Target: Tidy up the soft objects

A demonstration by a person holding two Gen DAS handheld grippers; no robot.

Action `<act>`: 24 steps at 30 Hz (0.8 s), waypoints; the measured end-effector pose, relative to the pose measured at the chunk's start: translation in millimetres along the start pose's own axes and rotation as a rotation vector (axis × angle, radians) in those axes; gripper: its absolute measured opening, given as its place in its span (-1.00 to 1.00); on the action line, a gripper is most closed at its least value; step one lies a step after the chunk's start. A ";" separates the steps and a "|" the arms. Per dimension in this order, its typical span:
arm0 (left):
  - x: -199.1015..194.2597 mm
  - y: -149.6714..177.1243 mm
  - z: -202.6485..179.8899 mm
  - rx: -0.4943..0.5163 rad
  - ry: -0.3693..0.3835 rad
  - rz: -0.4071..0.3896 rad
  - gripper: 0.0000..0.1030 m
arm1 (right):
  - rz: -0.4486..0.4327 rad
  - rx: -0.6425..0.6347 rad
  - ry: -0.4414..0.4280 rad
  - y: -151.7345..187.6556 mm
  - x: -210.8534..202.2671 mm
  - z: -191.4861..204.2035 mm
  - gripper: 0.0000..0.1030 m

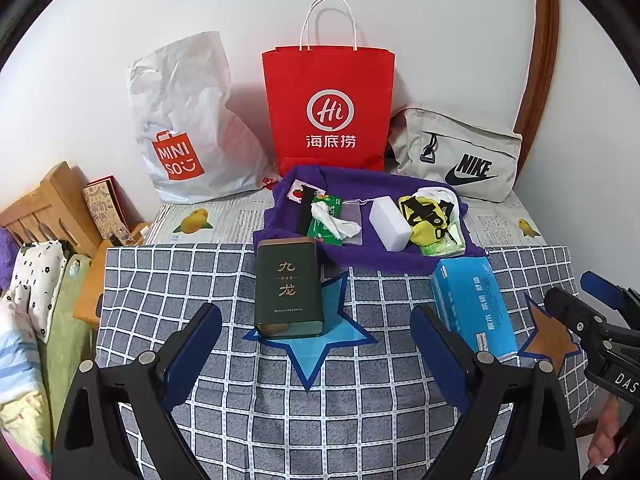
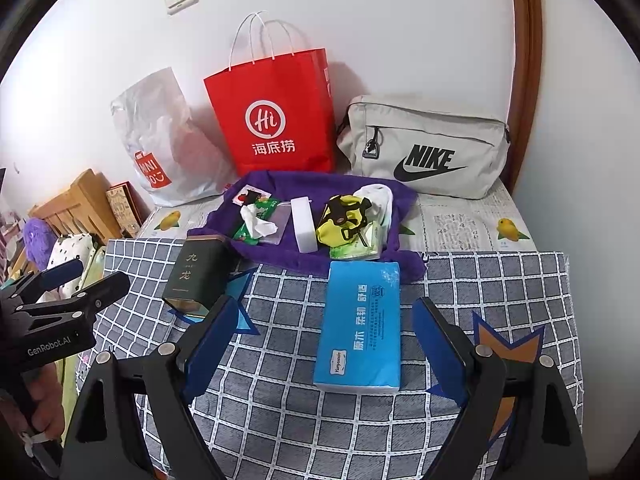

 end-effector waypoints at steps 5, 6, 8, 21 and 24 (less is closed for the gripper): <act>0.2 0.4 0.2 -0.001 -0.001 0.000 0.85 | 0.000 0.000 -0.002 -0.3 0.2 -0.1 0.71; 0.1 0.4 0.1 -0.002 -0.003 0.000 0.85 | -0.001 0.000 -0.001 -0.3 0.1 -0.1 0.71; 0.2 0.4 0.0 -0.004 -0.002 0.001 0.85 | -0.001 0.000 -0.001 -0.4 -0.1 0.1 0.71; 0.3 0.7 1.1 -0.003 -0.001 0.001 0.85 | 0.000 -0.005 0.000 -0.9 -1.2 1.0 0.71; 0.2 0.3 0.8 0.000 -0.001 0.002 0.85 | 0.001 -0.007 -0.002 -1.3 -1.8 1.5 0.71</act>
Point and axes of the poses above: each gripper's, at about its wrist camera, not at the fingertips, and x roughly the way its jaws point, z to its left, y to its underside, the point moved 5 cm from there along x, roughly the way its jaws point, and after that the axes turned 1 degree about -x, right-handed, at the moved point
